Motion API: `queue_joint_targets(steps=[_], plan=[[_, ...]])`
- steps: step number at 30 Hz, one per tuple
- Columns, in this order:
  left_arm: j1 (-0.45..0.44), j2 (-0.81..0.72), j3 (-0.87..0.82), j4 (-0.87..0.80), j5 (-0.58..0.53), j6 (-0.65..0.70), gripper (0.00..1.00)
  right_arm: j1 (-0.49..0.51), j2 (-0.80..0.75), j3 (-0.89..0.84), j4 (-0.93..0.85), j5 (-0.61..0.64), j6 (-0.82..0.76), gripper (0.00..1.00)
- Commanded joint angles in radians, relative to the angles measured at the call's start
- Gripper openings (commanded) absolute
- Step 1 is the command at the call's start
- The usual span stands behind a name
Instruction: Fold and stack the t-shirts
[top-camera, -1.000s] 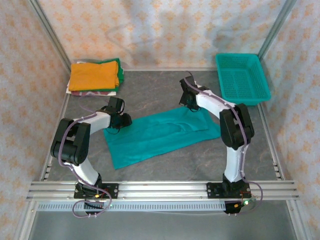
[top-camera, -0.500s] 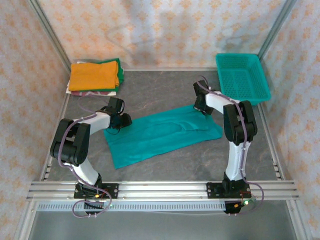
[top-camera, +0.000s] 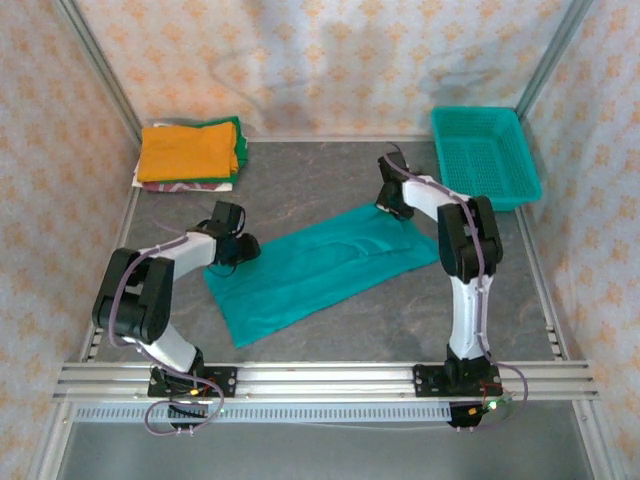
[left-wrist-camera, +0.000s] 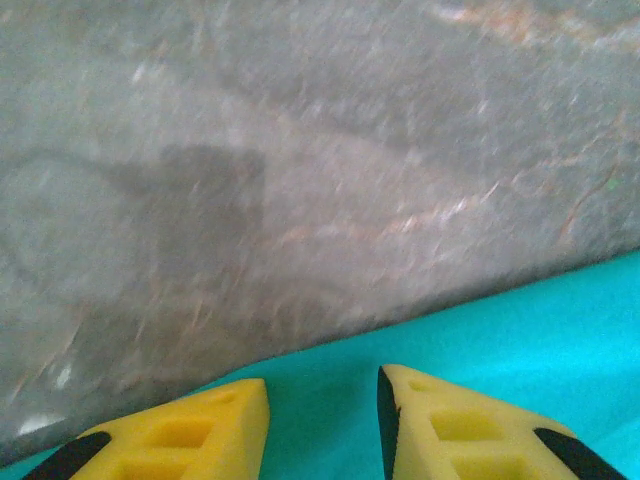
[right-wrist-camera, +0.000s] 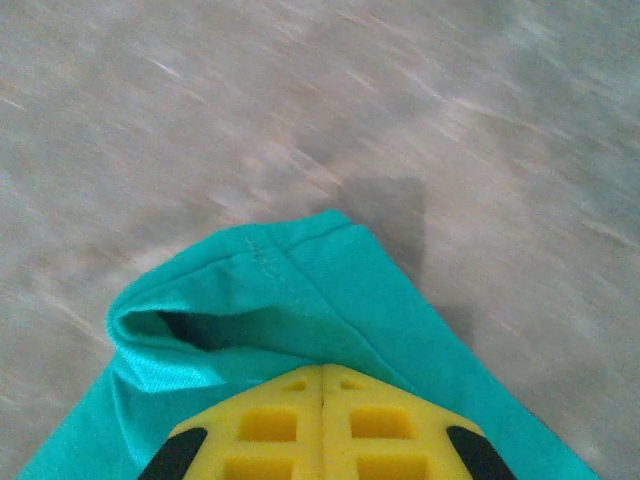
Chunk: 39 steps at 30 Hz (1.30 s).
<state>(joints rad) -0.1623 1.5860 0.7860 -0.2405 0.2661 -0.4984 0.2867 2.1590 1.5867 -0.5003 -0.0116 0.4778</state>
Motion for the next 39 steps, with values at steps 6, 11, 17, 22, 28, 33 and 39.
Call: queue_joint_targets(steps=[6, 11, 17, 22, 28, 33, 39], plan=[[-0.004, -0.146, -0.054, -0.176, 0.007, -0.030, 0.35, 0.027, 0.342, 0.497, -0.010, -0.139, 0.046, 0.00], [-0.048, -0.196, -0.039, -0.220, -0.006, -0.010, 0.35, 0.038, 0.484, 0.969, -0.187, -0.226, 0.020, 0.02], [-0.036, -0.194, 0.005, -0.206, -0.061, 0.001, 0.37, 0.054, 0.214, 0.717, -0.217, -0.131, -0.016, 0.08], [-0.028, -0.084, 0.083, -0.185, -0.052, 0.023, 0.36, 0.067, -0.038, 0.281, -0.138, -0.160, 0.007, 0.14], [-0.028, 0.006, 0.117, -0.174, -0.070, 0.069, 0.36, 0.066, -0.230, -0.132, 0.109, -0.289, 0.117, 0.24], [-0.026, 0.052, 0.112, -0.157, -0.062, 0.071, 0.35, 0.065, -0.209, -0.174, 0.154, -0.362, 0.153, 0.21], [-0.028, 0.064, 0.100, -0.148, -0.061, 0.067, 0.35, 0.051, -0.151, -0.188, 0.239, -0.394, 0.215, 0.25]])
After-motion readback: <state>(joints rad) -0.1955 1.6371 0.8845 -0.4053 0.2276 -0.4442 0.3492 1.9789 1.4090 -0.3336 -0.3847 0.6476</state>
